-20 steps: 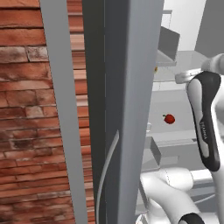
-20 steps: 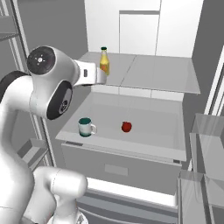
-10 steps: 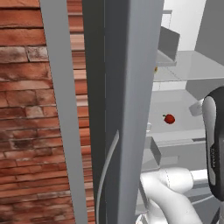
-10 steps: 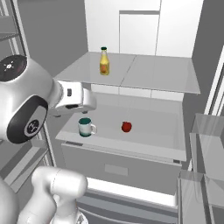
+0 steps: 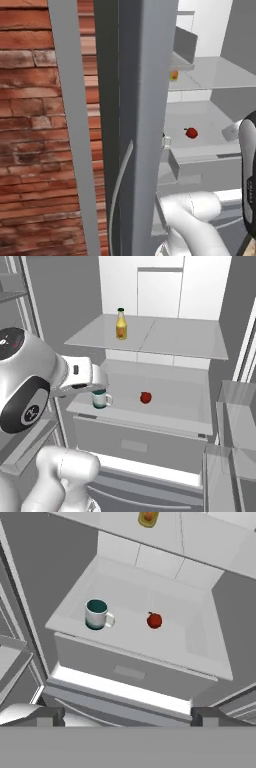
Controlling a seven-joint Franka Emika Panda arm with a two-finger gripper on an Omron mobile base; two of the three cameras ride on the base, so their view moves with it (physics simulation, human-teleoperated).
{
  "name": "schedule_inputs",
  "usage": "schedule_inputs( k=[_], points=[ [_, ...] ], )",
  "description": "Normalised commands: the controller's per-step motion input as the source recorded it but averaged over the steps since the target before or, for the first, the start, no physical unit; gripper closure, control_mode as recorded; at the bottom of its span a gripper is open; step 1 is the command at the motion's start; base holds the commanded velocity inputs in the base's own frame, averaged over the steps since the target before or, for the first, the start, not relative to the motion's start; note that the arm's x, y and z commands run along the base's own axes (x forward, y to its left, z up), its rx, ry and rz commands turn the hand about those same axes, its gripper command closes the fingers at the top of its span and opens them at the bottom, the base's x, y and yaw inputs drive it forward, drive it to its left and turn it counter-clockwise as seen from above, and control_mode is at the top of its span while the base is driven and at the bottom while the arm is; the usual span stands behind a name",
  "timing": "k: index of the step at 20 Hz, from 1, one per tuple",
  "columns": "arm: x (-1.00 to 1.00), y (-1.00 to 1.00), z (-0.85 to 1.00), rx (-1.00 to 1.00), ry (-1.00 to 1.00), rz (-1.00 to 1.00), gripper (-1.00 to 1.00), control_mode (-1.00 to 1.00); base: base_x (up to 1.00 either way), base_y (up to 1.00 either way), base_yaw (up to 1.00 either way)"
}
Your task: Place the mustard and mayonnaise from the counter to the top shelf of the fridge. If the existing items in the fridge are on the top shelf, move them to other shelves.
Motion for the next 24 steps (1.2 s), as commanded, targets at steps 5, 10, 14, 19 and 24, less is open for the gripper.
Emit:
schedule_inputs(
  k=[5,10,14,19,24],
  points=[
    [0.00,0.00,0.00,0.00,0.00,0.00,-1.00,1.00,-1.00,-0.37,0.01],
    [0.00,0.00,0.00,0.00,0.00,0.00,-1.00,1.00,-1.00,-0.60,0.00],
    [0.00,0.00,0.00,0.00,0.00,0.00,-1.00,1.00,-1.00,-0.80,0.00],
    [0.00,0.00,0.00,0.00,0.00,0.00,-1.00,1.00,-0.94,-1.00,-0.07],
    [0.00,0.00,0.00,0.00,0.00,0.00,-1.00,1.00,-0.13,-1.00,-0.35]
  ],
)
